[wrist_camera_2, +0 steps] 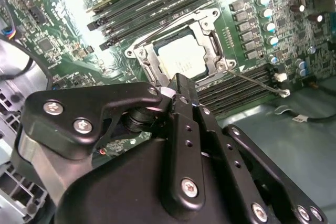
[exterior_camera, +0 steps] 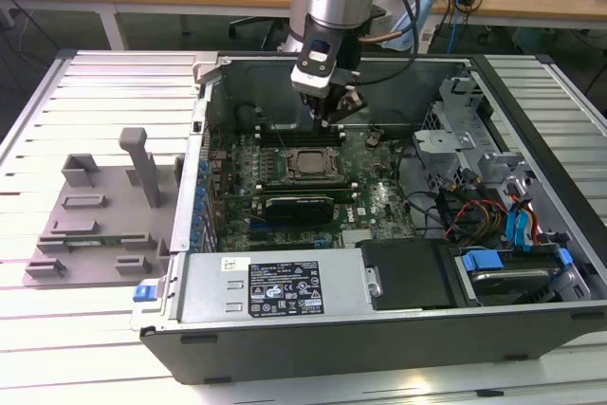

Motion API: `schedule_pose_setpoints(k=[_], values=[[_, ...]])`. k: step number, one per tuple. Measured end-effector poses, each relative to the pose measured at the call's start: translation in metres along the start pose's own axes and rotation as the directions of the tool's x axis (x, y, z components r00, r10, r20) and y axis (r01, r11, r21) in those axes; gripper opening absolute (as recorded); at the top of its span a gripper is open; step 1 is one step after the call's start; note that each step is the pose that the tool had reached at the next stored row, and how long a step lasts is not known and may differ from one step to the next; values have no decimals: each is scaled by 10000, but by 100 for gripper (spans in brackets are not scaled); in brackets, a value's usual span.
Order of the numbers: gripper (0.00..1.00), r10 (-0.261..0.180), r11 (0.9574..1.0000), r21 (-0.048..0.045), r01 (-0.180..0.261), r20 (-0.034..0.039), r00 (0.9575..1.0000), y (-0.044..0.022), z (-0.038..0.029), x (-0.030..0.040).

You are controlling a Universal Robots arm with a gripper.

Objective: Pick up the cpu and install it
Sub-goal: 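Install the first cpu locking lever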

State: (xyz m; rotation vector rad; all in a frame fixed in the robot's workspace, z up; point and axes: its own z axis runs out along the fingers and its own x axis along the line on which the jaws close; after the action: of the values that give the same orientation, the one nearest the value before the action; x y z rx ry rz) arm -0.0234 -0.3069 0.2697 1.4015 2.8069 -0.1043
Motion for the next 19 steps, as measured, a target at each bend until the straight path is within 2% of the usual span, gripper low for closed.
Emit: schedule_pose_setpoints(k=[4,7,9,14,19], values=[[11,-478,9989,-15,478,28,9989,0,0,0],[11,-1095,9940,-32,1096,66,9940,0,0,0],[11,-1270,9919,-36,1271,77,9919,0,0,0],[11,-2049,9787,-55,2050,126,9787,0,1,0],[11,-2483,9686,-62,2484,155,9686,0,0,0]])
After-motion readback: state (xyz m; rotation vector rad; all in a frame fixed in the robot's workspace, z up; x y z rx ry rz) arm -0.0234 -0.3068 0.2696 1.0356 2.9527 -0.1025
